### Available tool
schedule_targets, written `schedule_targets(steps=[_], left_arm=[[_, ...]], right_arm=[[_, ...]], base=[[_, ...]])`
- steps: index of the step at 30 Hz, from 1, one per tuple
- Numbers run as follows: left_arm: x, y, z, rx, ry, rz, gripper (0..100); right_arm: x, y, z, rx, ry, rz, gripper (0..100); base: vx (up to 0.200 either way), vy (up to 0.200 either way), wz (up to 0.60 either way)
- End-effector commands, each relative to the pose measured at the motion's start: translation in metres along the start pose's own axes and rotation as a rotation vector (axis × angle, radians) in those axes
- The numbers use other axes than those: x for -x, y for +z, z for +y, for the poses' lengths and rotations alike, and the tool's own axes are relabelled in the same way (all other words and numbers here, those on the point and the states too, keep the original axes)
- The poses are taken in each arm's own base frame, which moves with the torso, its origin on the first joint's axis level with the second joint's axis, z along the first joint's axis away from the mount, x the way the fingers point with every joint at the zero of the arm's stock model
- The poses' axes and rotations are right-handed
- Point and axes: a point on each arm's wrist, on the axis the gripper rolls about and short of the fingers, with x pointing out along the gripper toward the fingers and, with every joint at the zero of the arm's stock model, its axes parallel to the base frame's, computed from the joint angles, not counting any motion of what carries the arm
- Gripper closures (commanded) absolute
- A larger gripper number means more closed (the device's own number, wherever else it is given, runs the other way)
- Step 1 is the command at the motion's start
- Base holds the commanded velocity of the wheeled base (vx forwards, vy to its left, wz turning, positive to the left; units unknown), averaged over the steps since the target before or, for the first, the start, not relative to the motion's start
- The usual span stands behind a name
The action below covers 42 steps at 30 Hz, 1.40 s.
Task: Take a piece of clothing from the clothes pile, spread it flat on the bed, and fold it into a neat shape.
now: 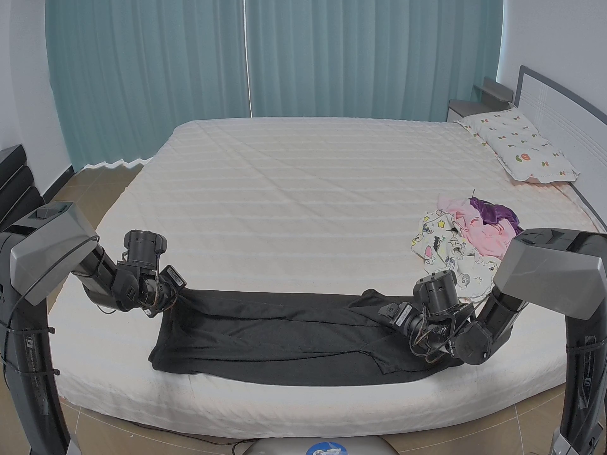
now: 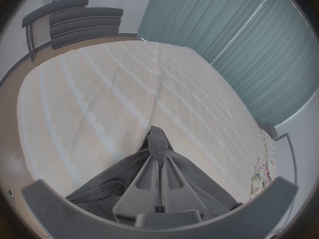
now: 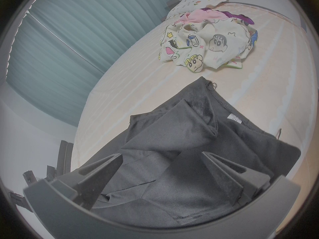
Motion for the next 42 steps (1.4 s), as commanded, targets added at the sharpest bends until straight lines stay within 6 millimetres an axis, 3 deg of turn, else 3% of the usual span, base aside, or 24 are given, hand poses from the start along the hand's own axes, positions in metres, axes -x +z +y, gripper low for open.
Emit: schedule_targets(steps=[1,12,17,18,31,36,42], left_arm=[[-0.001,0.0,0.0,0.001,0.001,-0.001,100],[-0.002,0.0,0.002,0.003,0.006,0.001,100],[-0.002,0.0,0.002,0.005,0.005,0.0,100],[-0.002,0.0,0.002,0.005,0.005,0.0,100],[-0.002,0.001,0.002,0.006,0.006,-0.001,100],[-0.001,0.003,0.003,0.009,0.005,-0.006,100],[0.001,0.008,0.003,0.017,-0.001,-0.016,100]], right_arm=[[0.002,-0.002,0.001,-0.006,-0.003,0.005,0],[-0.011,-0.005,-0.004,-0.01,-0.017,0.004,0],[-0.023,0.004,-0.006,-0.029,-0.029,-0.028,0],[-0.023,0.005,-0.006,-0.029,-0.029,-0.03,100],[-0.022,0.01,-0.004,-0.039,-0.029,-0.063,100],[-0.013,0.017,0.001,-0.046,-0.014,-0.085,100],[0.004,0.055,0.009,-0.11,0.061,-0.193,100]], base=[[0.0,0.0,0.0],[0.0,0.0,0.0],[0.0,0.0,0.0],[0.0,0.0,0.0],[0.0,0.0,0.0],[0.0,0.0,0.0],[0.0,0.0,0.0]])
